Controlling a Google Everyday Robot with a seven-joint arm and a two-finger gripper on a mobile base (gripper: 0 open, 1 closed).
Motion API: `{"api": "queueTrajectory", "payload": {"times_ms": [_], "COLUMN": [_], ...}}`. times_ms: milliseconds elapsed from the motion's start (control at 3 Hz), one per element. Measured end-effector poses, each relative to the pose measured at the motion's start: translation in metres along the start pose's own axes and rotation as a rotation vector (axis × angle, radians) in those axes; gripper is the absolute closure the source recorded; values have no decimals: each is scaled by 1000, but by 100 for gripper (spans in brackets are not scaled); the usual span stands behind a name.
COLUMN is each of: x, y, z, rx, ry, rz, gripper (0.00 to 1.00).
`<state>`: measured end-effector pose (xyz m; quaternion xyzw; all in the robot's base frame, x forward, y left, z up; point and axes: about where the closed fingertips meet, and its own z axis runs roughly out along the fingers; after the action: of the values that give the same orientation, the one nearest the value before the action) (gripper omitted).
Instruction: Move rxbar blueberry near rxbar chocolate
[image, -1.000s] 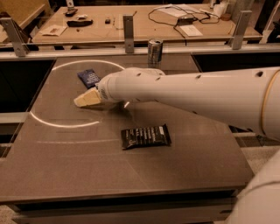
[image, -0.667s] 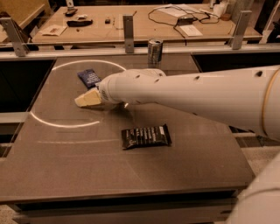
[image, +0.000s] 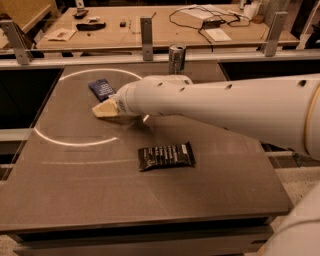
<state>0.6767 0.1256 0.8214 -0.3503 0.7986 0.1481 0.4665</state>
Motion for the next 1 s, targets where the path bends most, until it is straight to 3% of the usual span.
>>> {"api": "queueTrajectory", "payload": {"times_ms": [333,1000], "x": [-4,-6], "y": [0,0], "z": [-2,-4], "rx": [0,-1], "ry": [0,0], "rz": [0,0], "gripper": [100,100]}}
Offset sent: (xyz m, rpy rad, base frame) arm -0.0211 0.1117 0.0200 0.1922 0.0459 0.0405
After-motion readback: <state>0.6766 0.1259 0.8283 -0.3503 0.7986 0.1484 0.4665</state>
